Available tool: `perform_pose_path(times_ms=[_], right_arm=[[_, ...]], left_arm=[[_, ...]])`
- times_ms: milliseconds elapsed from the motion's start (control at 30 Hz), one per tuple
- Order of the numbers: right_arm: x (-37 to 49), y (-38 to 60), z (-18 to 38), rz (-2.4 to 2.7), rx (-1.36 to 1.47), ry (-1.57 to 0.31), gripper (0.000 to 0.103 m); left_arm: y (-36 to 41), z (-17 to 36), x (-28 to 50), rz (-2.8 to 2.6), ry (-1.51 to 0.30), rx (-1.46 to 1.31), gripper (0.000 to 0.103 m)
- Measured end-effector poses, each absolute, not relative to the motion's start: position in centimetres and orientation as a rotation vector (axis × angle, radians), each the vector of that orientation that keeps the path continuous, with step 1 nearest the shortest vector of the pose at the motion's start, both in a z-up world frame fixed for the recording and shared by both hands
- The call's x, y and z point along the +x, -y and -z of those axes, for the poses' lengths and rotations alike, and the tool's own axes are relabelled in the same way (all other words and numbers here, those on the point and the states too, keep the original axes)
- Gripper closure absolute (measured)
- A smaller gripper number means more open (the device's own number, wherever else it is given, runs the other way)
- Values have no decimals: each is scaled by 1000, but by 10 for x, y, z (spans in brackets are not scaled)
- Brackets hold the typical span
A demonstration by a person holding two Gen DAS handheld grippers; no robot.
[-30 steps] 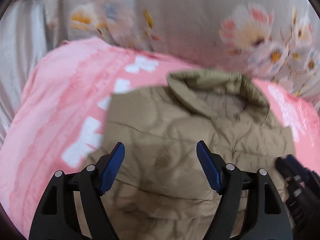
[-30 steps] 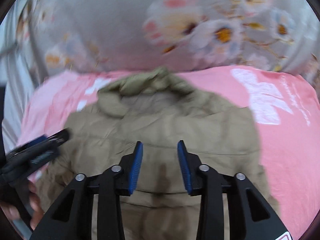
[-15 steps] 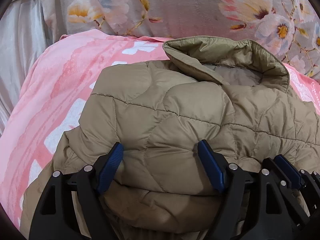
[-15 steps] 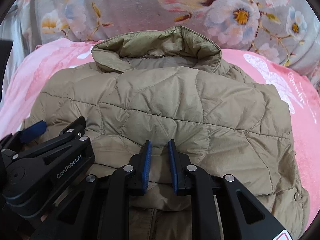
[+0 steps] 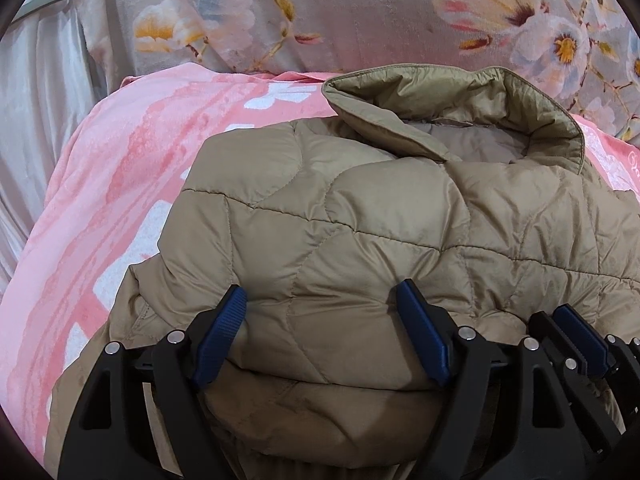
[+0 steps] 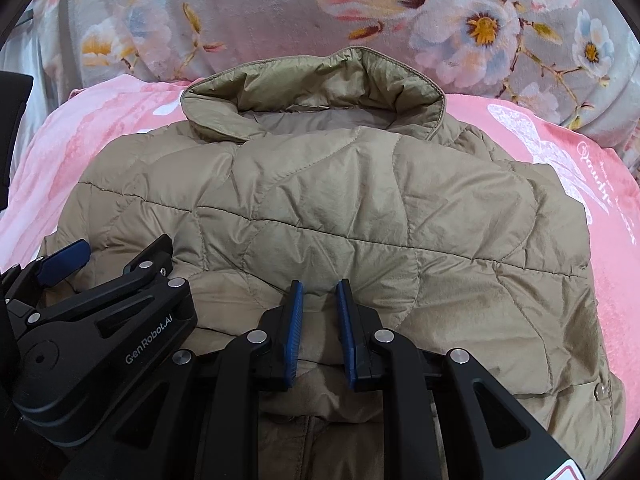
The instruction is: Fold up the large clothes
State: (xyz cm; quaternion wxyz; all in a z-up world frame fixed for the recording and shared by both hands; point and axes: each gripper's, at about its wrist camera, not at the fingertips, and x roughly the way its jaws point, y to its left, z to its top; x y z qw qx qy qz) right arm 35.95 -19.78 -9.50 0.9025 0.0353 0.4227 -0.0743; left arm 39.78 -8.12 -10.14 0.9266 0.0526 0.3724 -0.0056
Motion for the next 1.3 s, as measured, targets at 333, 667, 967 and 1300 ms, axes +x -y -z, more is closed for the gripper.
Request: perform_pose_path(times_ms=[333, 667, 967, 1300], right_arm=[[360, 200, 96, 149, 93, -879, 87], [352, 220, 90, 55, 218, -877, 80], [354, 305, 34, 65, 444, -793, 52], [484, 331, 84, 71, 673, -1040, 97]], left_arm=[[84, 103, 399, 2, -767, 123, 27], [69, 97, 395, 63, -782, 48, 21], [12, 38, 435, 234, -897, -349, 20], [65, 57, 536, 320, -1053, -381, 44]])
